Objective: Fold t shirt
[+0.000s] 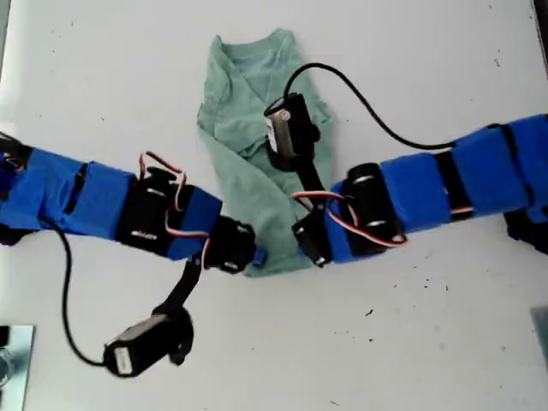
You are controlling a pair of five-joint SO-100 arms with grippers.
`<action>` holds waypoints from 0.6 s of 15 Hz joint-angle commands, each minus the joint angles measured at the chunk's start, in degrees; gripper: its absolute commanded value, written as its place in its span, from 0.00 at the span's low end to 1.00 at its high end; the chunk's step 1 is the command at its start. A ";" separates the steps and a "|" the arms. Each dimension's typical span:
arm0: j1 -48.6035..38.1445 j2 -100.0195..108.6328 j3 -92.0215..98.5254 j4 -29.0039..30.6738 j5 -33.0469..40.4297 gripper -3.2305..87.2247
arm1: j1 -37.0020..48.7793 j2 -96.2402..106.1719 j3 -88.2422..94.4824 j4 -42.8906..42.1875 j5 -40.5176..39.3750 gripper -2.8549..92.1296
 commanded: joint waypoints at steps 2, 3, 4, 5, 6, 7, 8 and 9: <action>9.49 5.45 -9.05 0.79 -3.52 0.03 | -8.26 11.95 -1.67 3.34 5.01 0.01; 9.84 5.98 -9.67 0.79 -3.96 0.03 | -7.56 11.87 -0.97 2.11 4.31 0.01; 8.96 7.38 -9.58 1.05 -3.87 0.03 | -5.10 12.04 -0.62 1.76 2.46 0.01; 6.77 9.76 -8.70 3.08 -3.43 0.03 | -1.32 12.30 -0.44 1.41 -0.35 0.01; 2.90 13.10 -6.24 5.19 -2.02 0.03 | 3.78 12.39 0.00 0.70 -4.22 0.01; -2.72 16.61 -1.41 5.80 0.62 0.03 | 10.02 12.30 1.32 -0.88 -8.61 0.01; -9.14 19.95 4.75 4.66 3.34 0.03 | 16.61 12.22 3.34 -4.13 -13.62 0.01; -15.38 21.80 10.02 3.16 6.06 0.03 | 22.50 11.87 5.45 -7.82 -17.31 0.01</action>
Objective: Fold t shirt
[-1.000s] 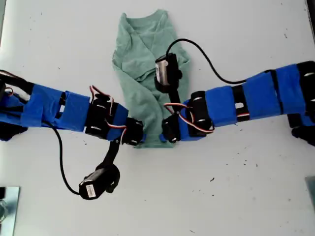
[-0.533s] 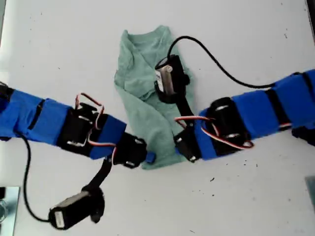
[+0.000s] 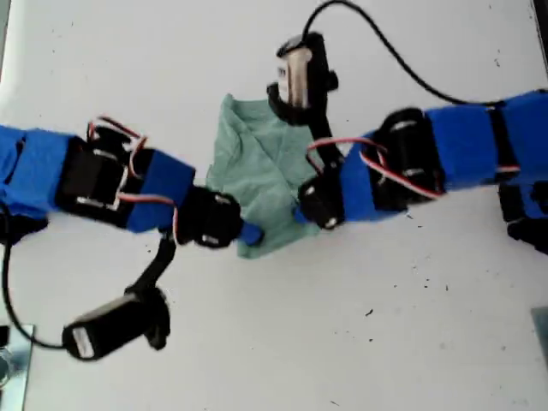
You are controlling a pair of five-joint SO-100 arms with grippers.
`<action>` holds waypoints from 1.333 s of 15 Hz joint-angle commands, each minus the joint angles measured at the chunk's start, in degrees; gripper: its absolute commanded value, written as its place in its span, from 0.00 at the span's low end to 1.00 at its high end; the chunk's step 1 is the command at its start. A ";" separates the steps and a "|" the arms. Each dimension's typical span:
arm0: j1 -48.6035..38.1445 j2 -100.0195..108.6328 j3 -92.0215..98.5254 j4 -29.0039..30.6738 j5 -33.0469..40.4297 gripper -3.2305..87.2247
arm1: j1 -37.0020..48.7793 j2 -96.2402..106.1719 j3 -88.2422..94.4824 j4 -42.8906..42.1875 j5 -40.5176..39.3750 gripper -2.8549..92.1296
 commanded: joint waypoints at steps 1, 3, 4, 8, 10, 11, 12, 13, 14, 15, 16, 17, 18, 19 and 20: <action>-11.95 8.00 8.26 -2.90 5.63 0.03 | 13.36 2.90 2.20 -5.27 -6.86 0.01; -16.00 8.44 9.49 -3.16 9.23 0.07 | 17.05 2.81 4.13 -7.21 -8.26 0.01; -16.70 10.81 9.49 -3.69 11.78 0.32 | 18.19 2.99 3.34 -7.29 -9.49 0.17; -29.44 41.84 30.41 -4.13 10.81 0.39 | 31.20 25.93 19.34 -13.01 -7.56 0.39; -35.42 59.85 46.32 -4.48 11.34 0.37 | 41.22 47.29 37.53 -17.14 -6.59 0.37; -35.33 68.20 54.23 -4.75 10.90 0.35 | 45.26 53.44 41.75 -11.78 -7.21 0.36; -33.40 78.22 63.19 -5.36 9.23 0.30 | 46.76 59.94 48.25 -9.23 -8.35 0.36; -29.62 90.35 72.42 -5.80 6.68 0.27 | 46.32 67.41 57.74 -9.84 -8.09 0.34; -24.35 103.10 81.30 -5.80 3.25 0.23 | 44.65 75.41 68.20 -11.43 -7.73 0.32; -18.98 114.79 90.09 -4.22 -1.58 0.22 | 43.07 84.64 78.84 -11.51 -4.92 0.30; -15.03 113.12 94.22 -5.01 -5.27 0.22 | 41.57 95.80 88.77 -9.14 -1.67 0.29; -11.69 114.35 98.88 -5.80 -6.59 0.22 | 40.69 108.90 98.26 -4.92 3.25 0.26; -9.14 114.35 102.83 -3.78 -7.12 0.22 | 41.31 107.84 106.44 -7.38 7.73 0.26; -7.21 113.20 104.41 -4.31 3.69 0.22 | 42.45 107.49 106.26 -0.97 11.87 0.26; -4.22 114.43 103.89 -4.22 6.94 0.22 | 42.01 108.46 106.17 -0.62 8.09 0.25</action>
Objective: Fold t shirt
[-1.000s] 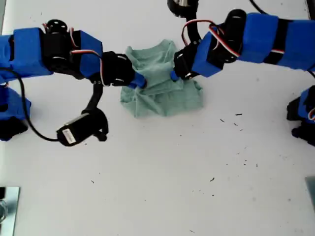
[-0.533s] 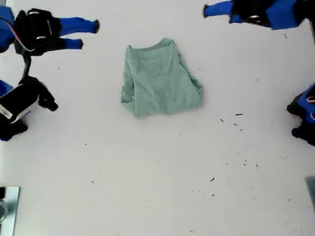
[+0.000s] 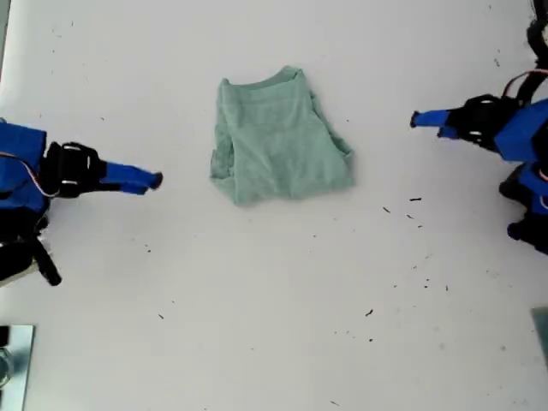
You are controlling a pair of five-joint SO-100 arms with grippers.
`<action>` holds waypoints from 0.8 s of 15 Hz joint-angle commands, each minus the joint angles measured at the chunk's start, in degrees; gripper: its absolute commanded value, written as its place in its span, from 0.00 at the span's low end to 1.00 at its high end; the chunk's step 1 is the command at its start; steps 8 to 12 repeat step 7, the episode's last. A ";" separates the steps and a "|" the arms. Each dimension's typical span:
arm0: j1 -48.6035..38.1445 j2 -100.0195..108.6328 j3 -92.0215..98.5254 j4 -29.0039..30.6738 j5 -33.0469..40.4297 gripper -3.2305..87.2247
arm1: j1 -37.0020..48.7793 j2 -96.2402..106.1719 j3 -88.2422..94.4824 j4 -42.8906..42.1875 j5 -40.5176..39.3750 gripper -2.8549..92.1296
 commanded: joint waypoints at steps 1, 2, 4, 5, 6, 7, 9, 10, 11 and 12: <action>6.50 0.88 1.41 -0.18 7.12 0.21 | -0.70 1.76 3.96 2.72 -14.41 0.24; 8.35 0.88 1.49 -0.18 7.12 0.20 | -0.09 1.85 3.96 2.81 -20.57 0.23; 10.99 0.88 1.41 -0.18 7.12 0.20 | -0.35 1.85 3.96 2.81 -20.57 0.22; 11.69 0.88 1.41 -0.18 7.12 0.20 | -0.35 1.85 3.96 2.81 -20.57 0.22; 12.13 0.88 1.41 -0.18 7.12 0.20 | -0.35 1.85 3.96 2.81 -20.57 0.22; 12.30 0.88 1.41 -0.18 7.12 0.20 | -0.35 1.85 3.96 2.81 -20.57 0.22; 12.30 0.88 1.41 -0.18 7.12 0.20 | -0.35 1.85 3.96 2.81 -20.57 0.22; 12.30 0.88 1.41 -0.18 7.12 0.20 | -0.35 1.85 3.96 2.81 -20.57 0.22; 12.30 0.88 1.41 -0.18 7.12 0.20 | -0.35 1.85 3.96 2.81 -20.57 0.22; 12.30 0.88 1.41 -0.18 7.12 0.20 | -0.35 1.85 3.96 2.81 -20.57 0.22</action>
